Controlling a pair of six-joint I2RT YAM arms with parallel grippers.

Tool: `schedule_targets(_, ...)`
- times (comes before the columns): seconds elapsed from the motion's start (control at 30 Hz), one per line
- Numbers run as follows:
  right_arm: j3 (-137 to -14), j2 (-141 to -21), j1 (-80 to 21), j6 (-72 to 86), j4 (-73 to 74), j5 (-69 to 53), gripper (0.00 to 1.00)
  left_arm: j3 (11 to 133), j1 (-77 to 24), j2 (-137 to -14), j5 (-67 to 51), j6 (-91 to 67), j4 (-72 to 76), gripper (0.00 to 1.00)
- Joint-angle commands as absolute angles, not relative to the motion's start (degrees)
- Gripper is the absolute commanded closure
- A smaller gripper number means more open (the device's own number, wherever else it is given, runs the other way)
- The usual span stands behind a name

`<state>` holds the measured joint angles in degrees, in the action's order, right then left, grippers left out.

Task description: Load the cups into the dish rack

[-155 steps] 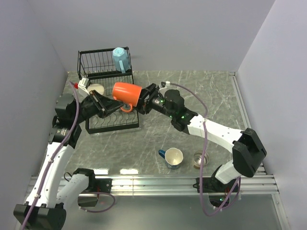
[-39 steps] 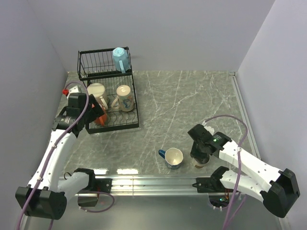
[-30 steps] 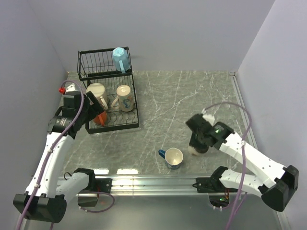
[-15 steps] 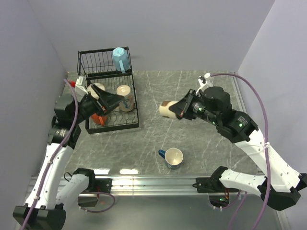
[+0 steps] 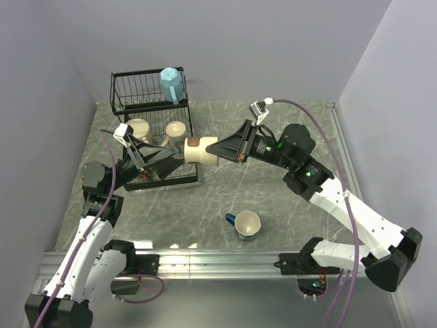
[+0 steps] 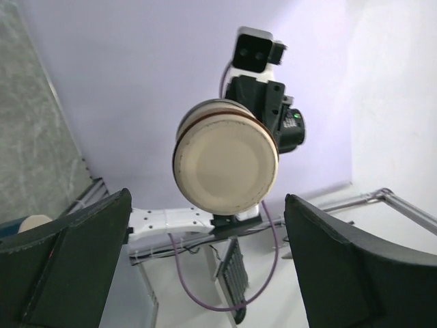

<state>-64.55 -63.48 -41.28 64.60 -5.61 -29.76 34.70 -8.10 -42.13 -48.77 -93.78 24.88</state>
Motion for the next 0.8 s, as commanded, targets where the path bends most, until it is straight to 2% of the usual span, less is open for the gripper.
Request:
schedule_targets(0.0, -64.6, -64.4, -41.9, 69.1, -19.9, -34.6, 1.0, 34.2, -9.0, -41.3, -49.9, -100.5, 35.9, 0.01)
schedule_targets(0.33, -68.2, -69.0, -45.9, 65.2, -17.3, -33.6, 1.0, 37.7, -10.2, -42.8, -51.3, -99.7, 34.3, 0.01)
schedule_targets(0.57, -68.6, -69.4, -47.3, 62.0, -12.9, -31.5, 1.0, 42.5, -10.3, -44.0, -52.7, -91.8, 24.4, 0.02)
schedule_targets(0.73, -69.0, -70.5, -47.9, 61.9, -12.8, -31.2, 1.0, 43.1, -10.3, -44.4, -53.1, -89.7, 22.2, 0.17)
schedule_targets(0.77, -69.3, -70.6, -48.2, 61.4, -12.3, -30.9, 1.0, 43.2, -10.3, -44.5, -53.3, -89.6, 22.1, 0.25)
